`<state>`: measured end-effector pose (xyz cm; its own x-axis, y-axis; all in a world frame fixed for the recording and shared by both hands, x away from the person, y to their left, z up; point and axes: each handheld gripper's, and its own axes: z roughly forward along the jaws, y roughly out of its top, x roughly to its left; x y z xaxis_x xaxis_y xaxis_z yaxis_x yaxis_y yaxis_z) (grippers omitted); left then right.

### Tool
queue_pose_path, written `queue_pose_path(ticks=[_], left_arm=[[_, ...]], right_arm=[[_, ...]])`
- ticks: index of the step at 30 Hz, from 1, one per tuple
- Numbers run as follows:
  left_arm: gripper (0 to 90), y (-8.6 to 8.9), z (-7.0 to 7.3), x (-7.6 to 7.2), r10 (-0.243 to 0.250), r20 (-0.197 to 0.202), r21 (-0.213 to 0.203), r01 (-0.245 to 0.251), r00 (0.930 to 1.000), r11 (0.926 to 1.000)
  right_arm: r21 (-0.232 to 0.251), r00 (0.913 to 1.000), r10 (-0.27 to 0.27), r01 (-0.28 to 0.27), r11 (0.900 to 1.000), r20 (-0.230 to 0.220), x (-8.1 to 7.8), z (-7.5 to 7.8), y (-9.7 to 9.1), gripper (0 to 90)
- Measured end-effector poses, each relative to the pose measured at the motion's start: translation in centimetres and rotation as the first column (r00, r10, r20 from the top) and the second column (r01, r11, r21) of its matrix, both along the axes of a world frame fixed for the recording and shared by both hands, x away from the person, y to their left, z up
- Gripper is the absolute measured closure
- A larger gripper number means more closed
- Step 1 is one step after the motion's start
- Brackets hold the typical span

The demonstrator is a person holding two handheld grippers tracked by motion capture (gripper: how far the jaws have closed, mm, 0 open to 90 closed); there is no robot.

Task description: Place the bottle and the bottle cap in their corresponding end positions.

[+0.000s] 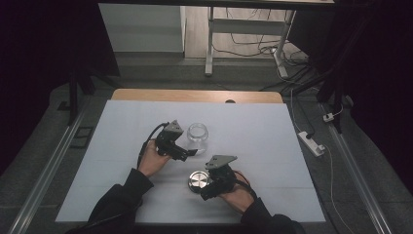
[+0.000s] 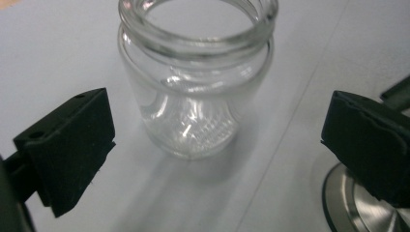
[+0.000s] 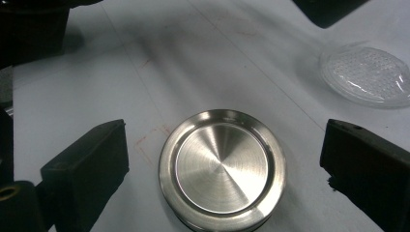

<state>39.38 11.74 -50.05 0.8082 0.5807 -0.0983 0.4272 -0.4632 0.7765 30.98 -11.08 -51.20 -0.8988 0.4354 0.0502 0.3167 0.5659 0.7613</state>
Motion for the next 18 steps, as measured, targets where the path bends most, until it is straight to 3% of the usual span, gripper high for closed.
queue_pose_path(ticks=[6,10,18], left_arm=[[0.0,0.6,-0.4,-1.0,-0.004,-0.021,-0.015,0.004,0.9998,0.9999],[0.0,0.8,-0.7,-1.8,-0.014,-0.027,0.002,0.014,0.9995,0.9999],[0.0,1.0,-0.6,-3.4,-0.027,-0.038,-0.007,0.026,0.9989,0.9996]], right_arm=[[0.004,0.9999,-0.007,0.007,1.0,-0.013,0.0,0.1,-0.2,0.7],[0.01,0.9998,-0.017,0.017,0.9998,-0.013,0.0,0.2,-0.6,0.3],[0.021,0.9994,-0.034,0.034,0.9992,0.0,-0.1,0.6,-1.7,0.3]])
